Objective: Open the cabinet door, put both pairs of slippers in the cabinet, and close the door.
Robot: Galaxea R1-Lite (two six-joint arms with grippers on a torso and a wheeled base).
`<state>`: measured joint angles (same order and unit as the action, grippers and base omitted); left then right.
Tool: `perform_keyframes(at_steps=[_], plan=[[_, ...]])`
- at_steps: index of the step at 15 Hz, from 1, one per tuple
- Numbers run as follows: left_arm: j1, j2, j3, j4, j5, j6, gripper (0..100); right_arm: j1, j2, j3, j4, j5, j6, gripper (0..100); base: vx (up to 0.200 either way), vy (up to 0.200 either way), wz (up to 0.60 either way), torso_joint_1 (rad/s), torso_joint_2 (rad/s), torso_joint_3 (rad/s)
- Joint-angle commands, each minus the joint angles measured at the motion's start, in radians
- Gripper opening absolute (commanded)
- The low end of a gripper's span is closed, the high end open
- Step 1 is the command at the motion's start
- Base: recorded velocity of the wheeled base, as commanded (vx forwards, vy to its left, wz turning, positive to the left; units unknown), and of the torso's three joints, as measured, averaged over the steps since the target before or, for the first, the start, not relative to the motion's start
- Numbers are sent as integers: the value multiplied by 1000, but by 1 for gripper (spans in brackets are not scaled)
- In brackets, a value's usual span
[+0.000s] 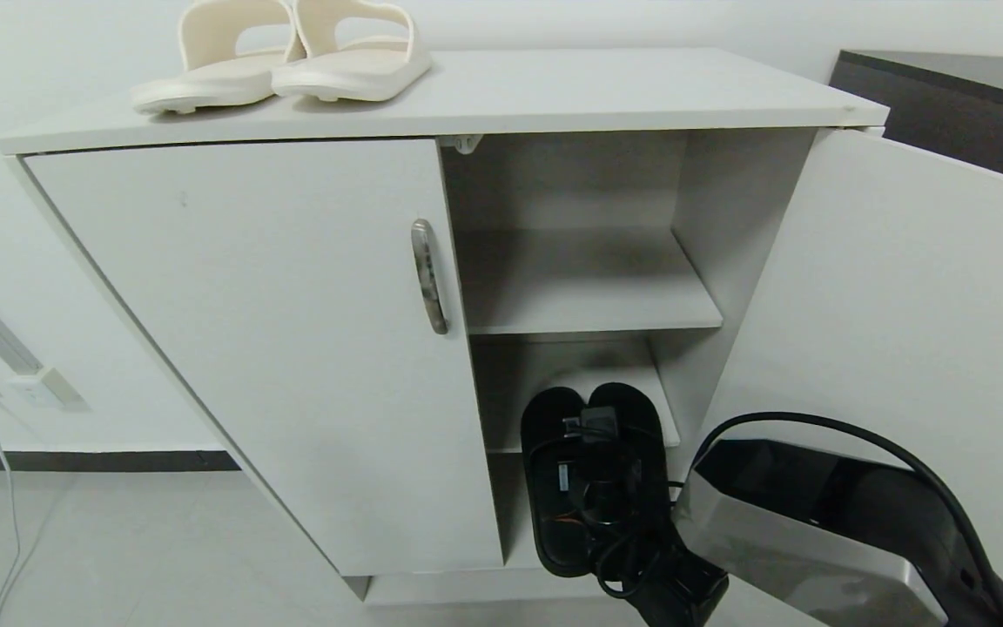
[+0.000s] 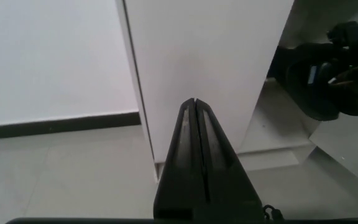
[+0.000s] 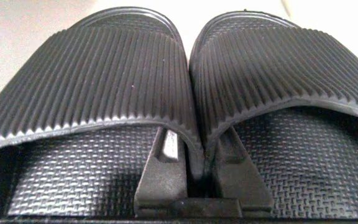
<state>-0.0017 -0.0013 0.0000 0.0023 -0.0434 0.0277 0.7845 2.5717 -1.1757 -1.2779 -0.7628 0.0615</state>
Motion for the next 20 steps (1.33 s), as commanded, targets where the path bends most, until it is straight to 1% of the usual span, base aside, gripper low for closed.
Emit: perform_keyframes(at_steps=[1, 3, 5, 7, 8, 9, 11, 14, 17, 18, 20], plan=[[0, 1, 0, 1, 0, 0, 0, 6, -1, 5, -18, 5, -26, 0, 0, 0, 0, 0, 0, 0], [0, 1, 0, 1, 0, 0, 0, -2, 4, -15, -11, 20, -40, 0, 0, 0, 0, 0, 0, 0], [0, 1, 0, 1, 0, 0, 0, -27, 4, -44, 41, 63, -40, 0, 0, 0, 0, 0, 0, 0], [0, 1, 0, 1, 2, -2, 0, -54, 25, -150, 138, 68, -25, 0, 0, 0, 0, 0, 0, 0], [0, 1, 0, 1, 2, -2, 0, -54, 27, -159, 146, 68, -25, 0, 0, 0, 0, 0, 0, 0], [0, 1, 0, 1, 2, -2, 0, -60, 58, -268, 227, 68, -20, 0, 0, 0, 0, 0, 0, 0], [0, 1, 0, 1, 2, -2, 0, -68, 91, -372, 313, 68, -20, 0, 0, 0, 0, 0, 0, 0], [0, 1, 0, 1, 2, -2, 0, -85, 110, -461, 373, 105, -6, 0, 0, 0, 0, 0, 0, 0], [0, 1, 0, 1, 2, -2, 0, -96, 111, -532, 479, 146, 34, 0, 0, 0, 0, 0, 0, 0], [0, 1, 0, 1, 2, -2, 0, -102, 113, -547, 497, 177, 40, 0, 0, 0, 0, 0, 0, 0], [0, 1, 0, 1, 2, -2, 0, -119, 140, -604, 515, 181, 38, 0, 0, 0, 0, 0, 0, 0]])
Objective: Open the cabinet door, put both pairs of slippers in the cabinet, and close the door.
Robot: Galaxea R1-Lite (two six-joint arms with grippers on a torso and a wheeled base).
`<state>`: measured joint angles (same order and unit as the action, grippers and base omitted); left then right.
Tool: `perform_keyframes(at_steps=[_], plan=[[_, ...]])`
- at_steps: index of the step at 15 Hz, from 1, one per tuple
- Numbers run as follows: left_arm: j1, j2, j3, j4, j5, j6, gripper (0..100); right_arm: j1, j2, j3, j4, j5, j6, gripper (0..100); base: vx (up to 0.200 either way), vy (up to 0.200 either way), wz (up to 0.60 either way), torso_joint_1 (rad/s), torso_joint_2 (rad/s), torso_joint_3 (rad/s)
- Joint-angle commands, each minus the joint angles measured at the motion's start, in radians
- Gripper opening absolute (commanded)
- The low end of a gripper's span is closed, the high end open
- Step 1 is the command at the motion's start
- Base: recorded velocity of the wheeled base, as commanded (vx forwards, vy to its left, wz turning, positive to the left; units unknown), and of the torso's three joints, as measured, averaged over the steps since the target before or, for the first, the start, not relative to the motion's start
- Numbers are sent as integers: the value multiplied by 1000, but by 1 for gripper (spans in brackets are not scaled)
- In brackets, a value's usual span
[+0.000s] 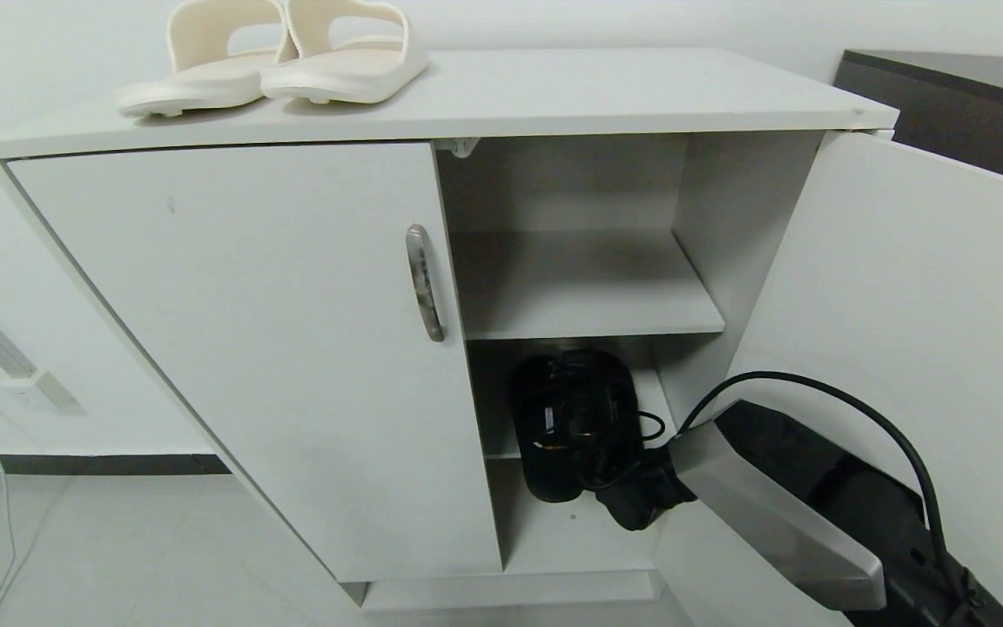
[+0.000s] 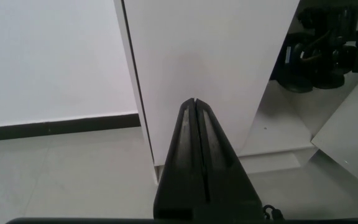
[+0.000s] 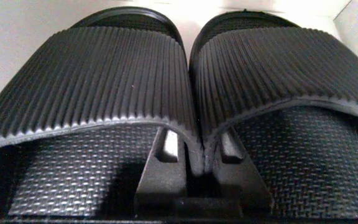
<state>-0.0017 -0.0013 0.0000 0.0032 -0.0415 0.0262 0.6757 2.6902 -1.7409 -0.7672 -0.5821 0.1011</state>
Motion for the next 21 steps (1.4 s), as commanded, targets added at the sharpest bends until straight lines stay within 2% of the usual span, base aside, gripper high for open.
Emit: perform_keyframes(at_steps=[1, 6, 8, 20, 21], plan=[[0, 1, 0, 0, 0, 0, 0, -21, 42, -83, 19, -5, -4, 0, 0, 0, 0, 0, 0, 0], [0, 1, 0, 0, 0, 0, 0, -48, 71, -172, 62, -31, -11, 0, 0, 0, 0, 0, 0, 0], [0, 1, 0, 0, 0, -2, 0, -58, 100, -246, 98, -81, -11, 0, 0, 0, 0, 0, 0, 0], [0, 1, 0, 0, 0, 0, 0, -67, 117, -259, 100, -53, -11, 0, 0, 0, 0, 0, 0, 0], [0, 1, 0, 0, 0, 0, 0, -67, 119, -259, 100, -53, -11, 100, 0, 0, 0, 0, 0, 0]])
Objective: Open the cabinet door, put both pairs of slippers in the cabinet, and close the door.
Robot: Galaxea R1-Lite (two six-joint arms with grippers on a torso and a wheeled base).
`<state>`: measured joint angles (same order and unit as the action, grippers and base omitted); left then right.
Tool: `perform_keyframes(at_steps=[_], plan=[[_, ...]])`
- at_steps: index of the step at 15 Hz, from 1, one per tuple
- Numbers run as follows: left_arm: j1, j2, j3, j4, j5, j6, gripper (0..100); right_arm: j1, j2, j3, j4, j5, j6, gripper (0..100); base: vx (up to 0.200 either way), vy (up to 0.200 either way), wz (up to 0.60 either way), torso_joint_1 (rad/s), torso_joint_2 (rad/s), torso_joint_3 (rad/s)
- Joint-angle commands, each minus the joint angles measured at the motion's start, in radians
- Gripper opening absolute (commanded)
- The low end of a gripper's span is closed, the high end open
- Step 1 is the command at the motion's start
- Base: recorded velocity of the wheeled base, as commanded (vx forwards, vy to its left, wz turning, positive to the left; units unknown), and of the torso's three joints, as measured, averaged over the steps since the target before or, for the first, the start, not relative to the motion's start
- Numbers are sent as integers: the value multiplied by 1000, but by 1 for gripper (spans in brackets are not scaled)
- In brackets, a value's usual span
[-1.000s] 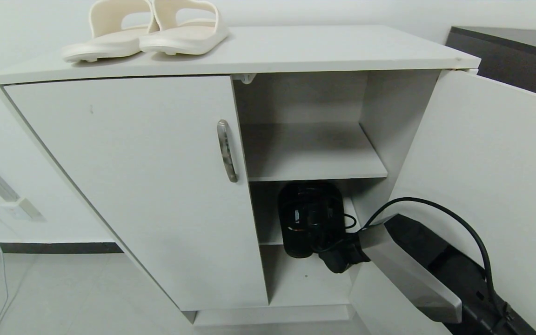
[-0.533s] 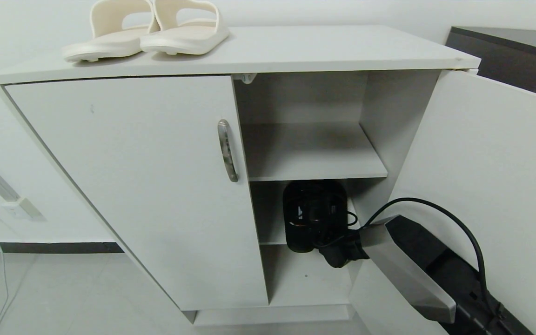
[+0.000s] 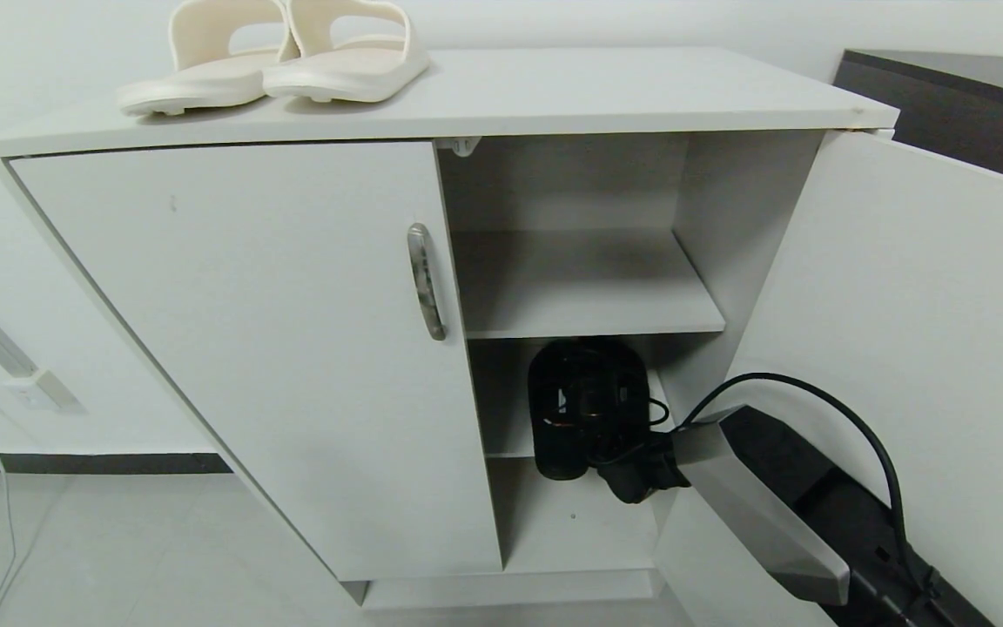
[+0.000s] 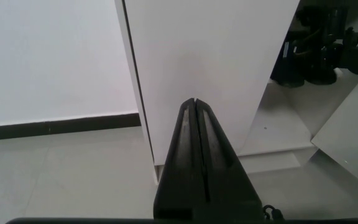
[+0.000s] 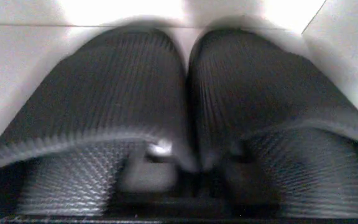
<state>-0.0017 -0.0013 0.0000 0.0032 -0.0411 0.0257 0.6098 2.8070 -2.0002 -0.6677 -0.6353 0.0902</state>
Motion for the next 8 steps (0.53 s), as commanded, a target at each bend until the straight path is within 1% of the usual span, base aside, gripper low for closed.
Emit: perform_keyframes(at_steps=[1, 4, 8], plan=[[0, 1, 0, 0, 0, 0, 0, -1, 2, 0, 0, 0, 0, 100, 0, 0, 0, 0, 0, 0], [0, 1, 0, 0, 0, 0, 0, 2, -9, 21, -6, -9, 0, 100, 0, 0, 0, 0, 0, 0], [0, 1, 0, 0, 0, 0, 0, 19, -87, 215, -82, -9, 0, 100, 0, 0, 0, 0, 0, 0]])
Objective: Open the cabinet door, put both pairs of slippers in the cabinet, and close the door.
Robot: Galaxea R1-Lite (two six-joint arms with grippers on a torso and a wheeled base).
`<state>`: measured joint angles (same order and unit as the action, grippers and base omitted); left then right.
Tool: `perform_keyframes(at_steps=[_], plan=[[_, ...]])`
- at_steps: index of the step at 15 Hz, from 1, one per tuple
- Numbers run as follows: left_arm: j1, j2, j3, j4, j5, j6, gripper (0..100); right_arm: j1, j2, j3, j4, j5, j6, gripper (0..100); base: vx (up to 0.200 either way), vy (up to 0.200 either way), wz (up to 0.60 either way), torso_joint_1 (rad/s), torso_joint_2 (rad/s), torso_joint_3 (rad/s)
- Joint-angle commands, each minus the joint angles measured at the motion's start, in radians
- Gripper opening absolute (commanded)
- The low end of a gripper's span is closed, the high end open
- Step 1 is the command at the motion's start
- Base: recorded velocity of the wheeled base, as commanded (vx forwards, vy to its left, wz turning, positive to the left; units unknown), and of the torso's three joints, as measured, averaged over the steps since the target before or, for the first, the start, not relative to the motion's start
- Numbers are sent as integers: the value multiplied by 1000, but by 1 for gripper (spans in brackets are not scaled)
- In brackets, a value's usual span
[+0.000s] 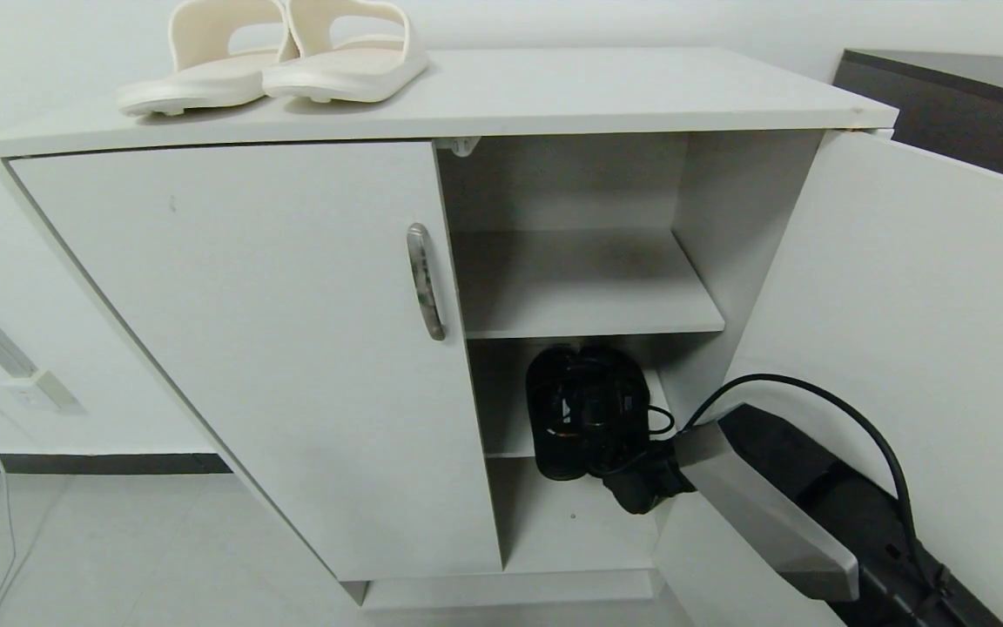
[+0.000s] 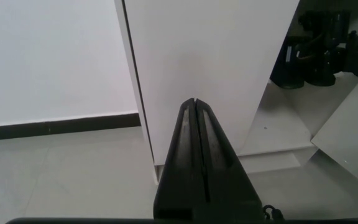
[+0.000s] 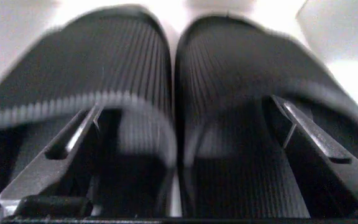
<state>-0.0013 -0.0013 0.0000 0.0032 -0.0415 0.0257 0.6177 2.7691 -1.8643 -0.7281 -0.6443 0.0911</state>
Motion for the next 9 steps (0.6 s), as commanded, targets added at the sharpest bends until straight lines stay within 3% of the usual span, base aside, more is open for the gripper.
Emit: perform_keyframes(at_steps=[1, 9], plan=[[0, 1, 0, 0, 0, 2, 0, 16, -75, 139, -57, 0, -1, 100, 0, 0, 0, 0, 0, 0], [0, 1, 0, 0, 0, 5, 0, 86, -344, 689, -310, -2, 1, 100, 0, 0, 0, 0, 0, 0]])
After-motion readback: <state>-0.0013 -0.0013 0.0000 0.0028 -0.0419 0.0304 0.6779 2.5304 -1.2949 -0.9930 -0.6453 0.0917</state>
